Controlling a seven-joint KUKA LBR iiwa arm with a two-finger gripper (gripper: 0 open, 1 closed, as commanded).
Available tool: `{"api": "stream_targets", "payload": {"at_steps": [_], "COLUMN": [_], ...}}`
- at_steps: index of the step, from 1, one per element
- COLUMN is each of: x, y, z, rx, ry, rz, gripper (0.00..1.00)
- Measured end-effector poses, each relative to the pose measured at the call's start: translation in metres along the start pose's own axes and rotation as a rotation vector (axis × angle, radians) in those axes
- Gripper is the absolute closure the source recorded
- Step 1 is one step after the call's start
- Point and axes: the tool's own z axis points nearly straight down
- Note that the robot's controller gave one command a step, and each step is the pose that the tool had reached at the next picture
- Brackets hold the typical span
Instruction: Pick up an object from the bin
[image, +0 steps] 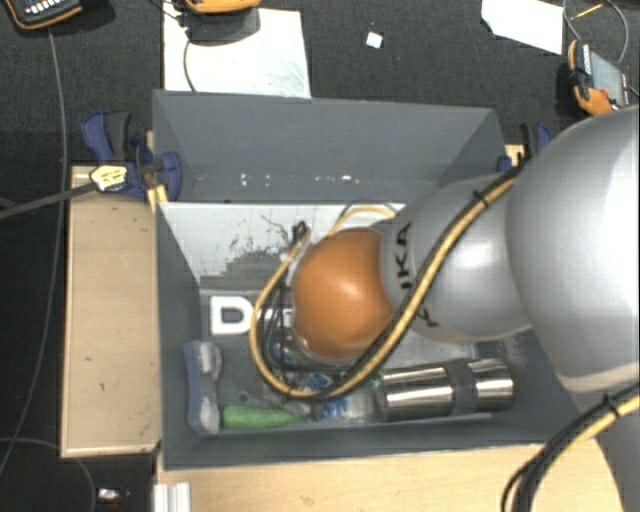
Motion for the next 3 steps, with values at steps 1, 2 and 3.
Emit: {"api": "stream_targets", "payload": {"at_steps": [1, 2, 3], "x": [0.015, 0.011, 0.034], "y": [-0.015, -0.061, -0.067], "z": [-0.013, -0.065, -0.034], "rx": [-0.004, 0.000, -0.009], "ry": [-0.001, -0.006, 0.008], "rz": [0.095, -0.024, 0.116], "gripper": [1.00, 1.00, 0.00]}}
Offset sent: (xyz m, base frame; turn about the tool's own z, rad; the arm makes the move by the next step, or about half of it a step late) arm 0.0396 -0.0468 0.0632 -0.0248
